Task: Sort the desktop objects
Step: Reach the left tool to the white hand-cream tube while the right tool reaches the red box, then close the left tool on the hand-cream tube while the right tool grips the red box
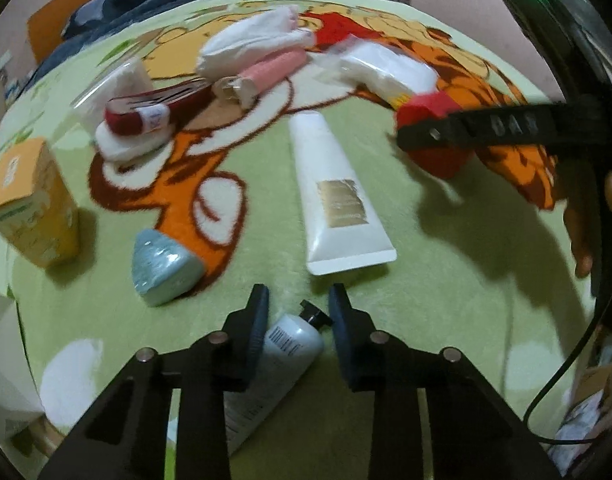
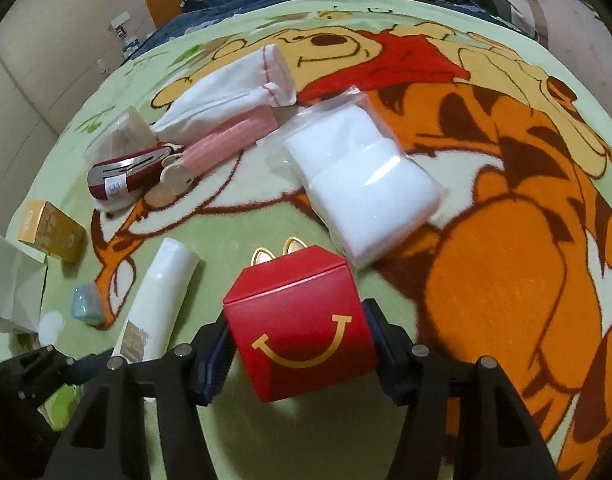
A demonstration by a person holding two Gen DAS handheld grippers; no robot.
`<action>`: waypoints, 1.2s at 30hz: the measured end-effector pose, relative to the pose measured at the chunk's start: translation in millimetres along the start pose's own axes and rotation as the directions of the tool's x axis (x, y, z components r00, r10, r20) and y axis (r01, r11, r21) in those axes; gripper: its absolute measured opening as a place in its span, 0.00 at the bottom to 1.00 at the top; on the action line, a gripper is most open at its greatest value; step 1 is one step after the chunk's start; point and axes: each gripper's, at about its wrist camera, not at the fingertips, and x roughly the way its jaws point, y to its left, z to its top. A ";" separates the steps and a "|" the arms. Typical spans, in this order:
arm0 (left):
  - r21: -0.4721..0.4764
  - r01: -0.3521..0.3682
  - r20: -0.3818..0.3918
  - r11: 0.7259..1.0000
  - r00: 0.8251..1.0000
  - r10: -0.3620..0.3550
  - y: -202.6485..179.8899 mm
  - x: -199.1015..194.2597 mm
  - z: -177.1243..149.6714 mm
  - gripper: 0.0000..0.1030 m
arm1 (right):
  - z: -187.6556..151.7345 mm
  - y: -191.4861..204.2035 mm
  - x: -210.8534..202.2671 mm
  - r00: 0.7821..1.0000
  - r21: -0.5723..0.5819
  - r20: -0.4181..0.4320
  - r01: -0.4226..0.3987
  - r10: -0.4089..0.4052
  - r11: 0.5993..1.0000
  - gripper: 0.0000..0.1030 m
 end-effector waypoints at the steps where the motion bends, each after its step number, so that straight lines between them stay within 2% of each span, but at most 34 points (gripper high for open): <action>1: -0.020 0.001 -0.001 1.000 1.000 -0.001 3.9 -3.8 -0.5 0.29 | -1.2 0.3 -1.2 1.000 -0.004 -0.001 0.003 -0.003 1.000 0.59; 6: -0.071 0.011 -0.018 0.997 1.000 -0.013 18.6 -10.7 -9.9 0.29 | -5.2 4.0 -4.2 1.000 -0.047 0.002 0.021 -0.021 0.999 0.59; 11: -0.071 0.021 -0.023 0.997 0.999 -0.023 24.5 -12.1 -8.9 0.29 | -10.3 2.7 -4.8 1.000 -0.039 0.006 0.018 -0.018 0.999 0.59; 13: -0.109 0.019 -0.014 0.994 1.000 -0.020 29.5 -18.0 -9.9 0.29 | -12.0 1.8 -5.1 1.000 -0.033 0.005 0.014 -0.014 0.999 0.59; 21: -0.219 -0.037 0.020 0.975 0.999 0.042 55.3 -34.1 -0.2 0.24 | -12.3 4.1 -13.4 1.000 -0.001 0.020 -0.007 0.007 1.000 0.58; 27: -0.260 -0.075 0.023 0.963 0.996 0.084 67.4 -41.4 -1.0 0.23 | -16.0 11.5 -22.6 1.000 -0.002 0.030 0.001 -0.001 1.000 0.58; 30: -0.251 -0.084 0.007 0.964 0.996 0.088 68.5 -39.1 -1.7 0.23 | -21.6 14.0 -19.5 1.000 -0.011 0.007 0.006 -0.006 1.000 0.58; 32: -0.222 -0.113 -0.026 0.968 0.994 0.110 66.9 -30.7 -5.0 0.27 | -24.8 15.8 -14.4 1.000 -0.018 -0.022 0.001 -0.002 1.000 0.58; 33: -0.207 -0.132 -0.054 0.969 0.991 0.123 66.3 -23.9 -8.3 0.35 | -26.5 16.6 -12.5 1.000 -0.021 -0.028 0.002 -0.003 1.000 0.58; 34: -0.202 -0.135 -0.077 0.970 0.990 0.122 66.9 -18.3 -13.1 0.49 | -27.4 17.5 -11.9 1.000 -0.028 -0.027 0.007 -0.008 1.000 0.58; 36: -0.203 -0.129 -0.102 0.971 0.989 0.110 68.9 -11.1 -22.1 0.65 | -28.2 19.9 -11.4 1.000 -0.047 -0.020 0.020 -0.021 0.999 0.59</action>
